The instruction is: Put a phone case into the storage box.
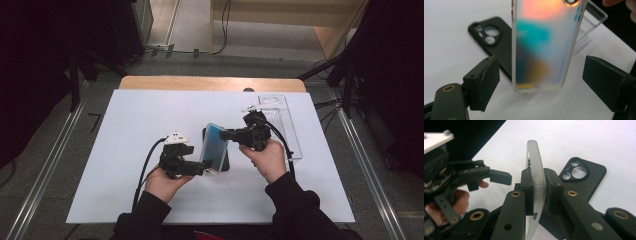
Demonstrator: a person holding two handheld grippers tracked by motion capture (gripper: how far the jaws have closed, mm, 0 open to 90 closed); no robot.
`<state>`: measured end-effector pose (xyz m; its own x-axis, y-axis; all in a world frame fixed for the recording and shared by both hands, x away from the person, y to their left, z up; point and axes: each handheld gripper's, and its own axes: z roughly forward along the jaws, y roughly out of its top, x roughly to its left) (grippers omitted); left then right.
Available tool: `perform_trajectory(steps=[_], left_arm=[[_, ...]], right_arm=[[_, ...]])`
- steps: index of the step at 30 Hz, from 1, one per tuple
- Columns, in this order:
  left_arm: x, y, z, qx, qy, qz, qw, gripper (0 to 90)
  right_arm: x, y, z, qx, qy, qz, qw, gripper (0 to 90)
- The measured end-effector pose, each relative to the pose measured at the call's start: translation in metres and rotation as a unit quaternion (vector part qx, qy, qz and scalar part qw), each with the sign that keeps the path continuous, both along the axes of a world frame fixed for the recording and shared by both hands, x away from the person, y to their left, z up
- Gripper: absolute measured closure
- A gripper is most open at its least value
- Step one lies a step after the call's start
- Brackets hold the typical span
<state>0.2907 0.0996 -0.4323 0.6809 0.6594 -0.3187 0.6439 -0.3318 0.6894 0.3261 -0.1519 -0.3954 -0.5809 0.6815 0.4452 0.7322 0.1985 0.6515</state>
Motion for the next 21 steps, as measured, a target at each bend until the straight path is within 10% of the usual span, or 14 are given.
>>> perform_trajectory(steps=[11, 21], left_arm=[[0.019, 0.005, 0.02, -0.007, 0.037, -0.06, 0.9975, 26.4], [0.036, 0.002, 0.036, 0.031, 0.039, -0.109, 0.9928, 27.4]], right_arm=[[-0.002, -0.003, 0.004, -0.015, -0.04, 0.039, 0.9983, 77.2], [-0.002, -0.008, 0.009, -0.024, -0.066, 0.071, 0.995, 77.1]])
